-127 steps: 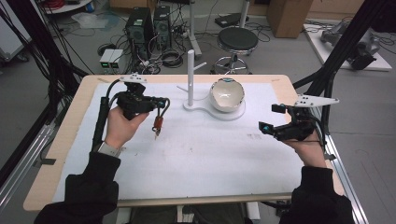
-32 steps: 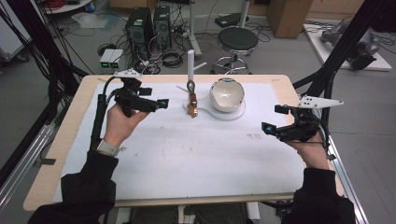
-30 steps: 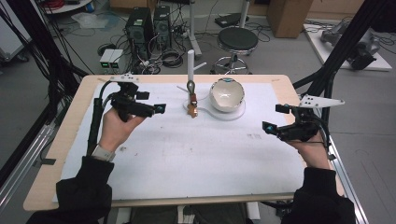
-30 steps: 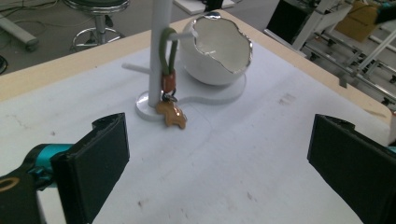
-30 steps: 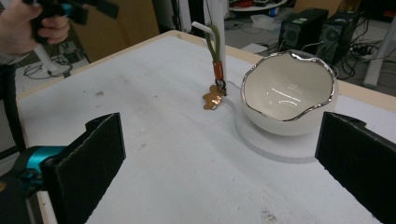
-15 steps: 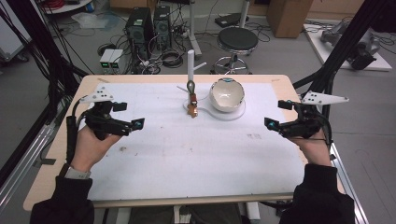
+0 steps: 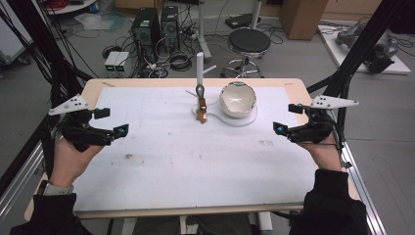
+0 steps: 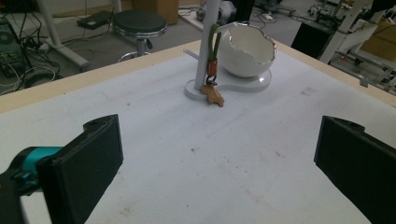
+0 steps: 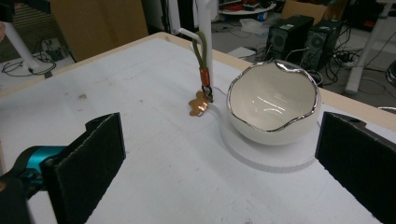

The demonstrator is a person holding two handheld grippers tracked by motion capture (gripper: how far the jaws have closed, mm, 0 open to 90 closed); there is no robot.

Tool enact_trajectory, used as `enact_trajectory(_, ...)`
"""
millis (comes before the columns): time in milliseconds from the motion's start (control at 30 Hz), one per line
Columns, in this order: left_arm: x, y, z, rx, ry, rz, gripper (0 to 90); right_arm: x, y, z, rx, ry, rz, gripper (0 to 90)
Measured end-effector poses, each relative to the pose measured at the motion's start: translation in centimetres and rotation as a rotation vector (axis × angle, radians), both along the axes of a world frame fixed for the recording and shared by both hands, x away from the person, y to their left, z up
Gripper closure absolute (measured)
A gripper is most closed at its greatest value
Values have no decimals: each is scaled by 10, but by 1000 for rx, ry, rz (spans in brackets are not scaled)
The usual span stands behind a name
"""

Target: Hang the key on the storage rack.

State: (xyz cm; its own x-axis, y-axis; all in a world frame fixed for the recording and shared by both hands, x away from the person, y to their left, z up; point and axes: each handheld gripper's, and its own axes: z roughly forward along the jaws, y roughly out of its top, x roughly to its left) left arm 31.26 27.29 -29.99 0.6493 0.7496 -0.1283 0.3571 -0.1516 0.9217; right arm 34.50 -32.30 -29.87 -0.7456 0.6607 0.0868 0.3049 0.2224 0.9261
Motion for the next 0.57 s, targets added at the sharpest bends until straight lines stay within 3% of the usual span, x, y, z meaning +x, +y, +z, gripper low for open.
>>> enact_trajectory(167,0,4,-5,-3,21,7,17,3,-2,0,30,-5,-4,9)
enact_trajectory(567,3,2,-13,11,44,11,17,4,0,0,25,0,-3,9)
